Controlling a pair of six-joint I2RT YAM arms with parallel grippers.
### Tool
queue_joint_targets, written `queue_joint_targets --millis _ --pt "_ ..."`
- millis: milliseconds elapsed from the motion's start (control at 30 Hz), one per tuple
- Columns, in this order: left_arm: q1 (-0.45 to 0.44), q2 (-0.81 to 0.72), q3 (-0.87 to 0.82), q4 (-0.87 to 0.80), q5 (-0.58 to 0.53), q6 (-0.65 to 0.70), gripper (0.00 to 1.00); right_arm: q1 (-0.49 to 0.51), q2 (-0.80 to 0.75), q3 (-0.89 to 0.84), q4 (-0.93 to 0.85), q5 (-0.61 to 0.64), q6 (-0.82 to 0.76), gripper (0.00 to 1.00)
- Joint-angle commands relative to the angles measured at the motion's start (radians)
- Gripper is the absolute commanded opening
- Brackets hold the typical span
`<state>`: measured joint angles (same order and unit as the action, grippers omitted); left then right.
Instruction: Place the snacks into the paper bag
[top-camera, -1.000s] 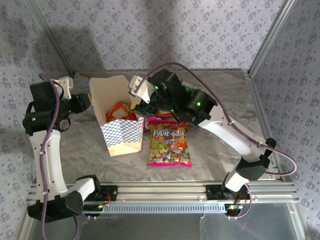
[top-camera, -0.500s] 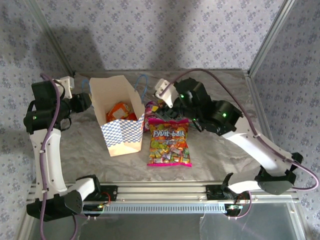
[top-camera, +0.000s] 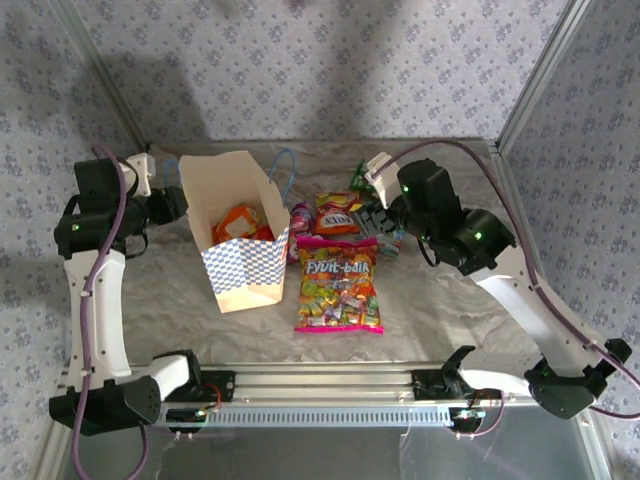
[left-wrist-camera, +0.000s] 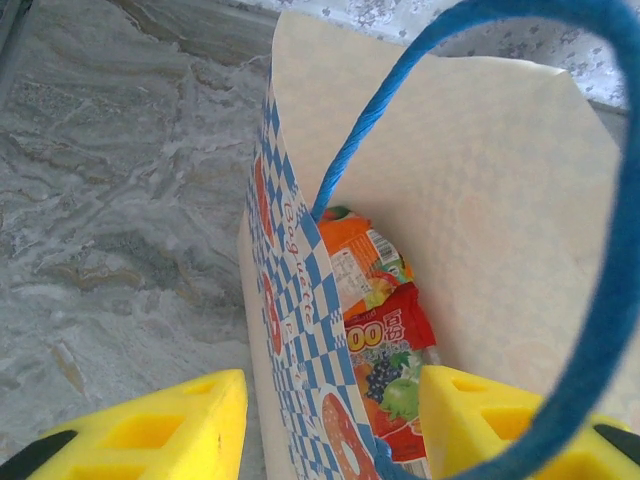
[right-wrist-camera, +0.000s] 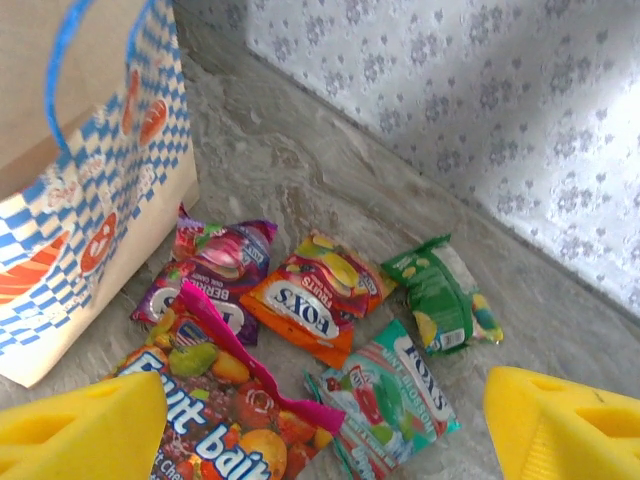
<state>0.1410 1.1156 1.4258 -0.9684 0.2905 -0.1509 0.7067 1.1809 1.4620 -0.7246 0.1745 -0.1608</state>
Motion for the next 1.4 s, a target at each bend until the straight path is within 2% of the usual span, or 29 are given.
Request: queue_joint_targets --millis 0,267,567,867,1100,1367 --pt "-0.012 0.003 0.031 -0.002 -0.025 -0.019 0.49 -0.042 0.011 -0.030 0.024 -0.053 0.043 0.84" --pt "-0.037 0.022 0.021 0.001 -0.068 -0.036 0.49 -0.160 0.094 -0.047 0.058 -0.158 0.087 0.84" --pt "-0.040 0.051 0.027 0.000 -0.083 -0.040 0.49 -0.207 0.232 -0.028 0.106 -0.200 0.107 0.83" --pt "-0.042 0.080 0.041 0.001 -0.103 -0.030 0.49 -0.363 0.358 -0.009 0.082 -0.305 0.236 0.83" --pt "-0.043 0.082 0.037 0.011 -0.104 -0.028 0.49 -0.507 0.418 -0.067 0.118 -0.420 0.371 0.81" --pt "-0.043 0.080 0.041 0.011 -0.110 -0.027 0.49 -0.578 0.497 -0.107 0.150 -0.514 0.442 0.83"
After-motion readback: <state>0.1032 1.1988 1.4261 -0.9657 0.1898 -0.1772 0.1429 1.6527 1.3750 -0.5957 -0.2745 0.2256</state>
